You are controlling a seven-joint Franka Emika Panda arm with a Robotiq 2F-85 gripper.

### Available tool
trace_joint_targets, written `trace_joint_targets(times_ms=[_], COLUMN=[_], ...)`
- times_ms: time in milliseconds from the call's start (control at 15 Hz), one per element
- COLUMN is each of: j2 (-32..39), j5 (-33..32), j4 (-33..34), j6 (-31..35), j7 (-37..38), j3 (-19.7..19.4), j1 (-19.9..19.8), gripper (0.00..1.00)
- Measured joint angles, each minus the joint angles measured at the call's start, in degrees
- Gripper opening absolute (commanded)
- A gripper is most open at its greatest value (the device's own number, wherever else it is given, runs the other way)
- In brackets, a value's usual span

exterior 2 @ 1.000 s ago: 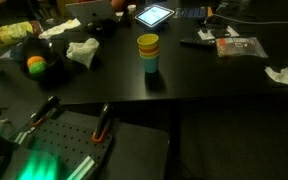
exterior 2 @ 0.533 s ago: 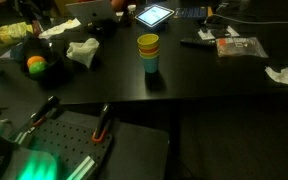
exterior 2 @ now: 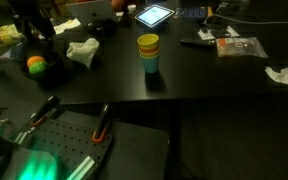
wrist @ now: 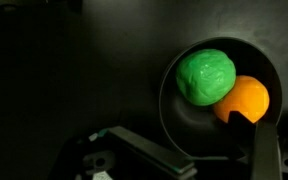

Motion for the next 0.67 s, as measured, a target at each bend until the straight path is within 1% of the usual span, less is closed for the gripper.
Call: trace_joint_targets(times_ms=[333, 667], j2=[5.60, 9.75], j5=[1.37, 0.92], j4=[0.13, 0.14], j6=[6.66, 11.83], j7=[-3.61, -5.17], j3=[0.67, 0.96], j1=[0.94, 2.41], gripper=[1.00, 1.00])
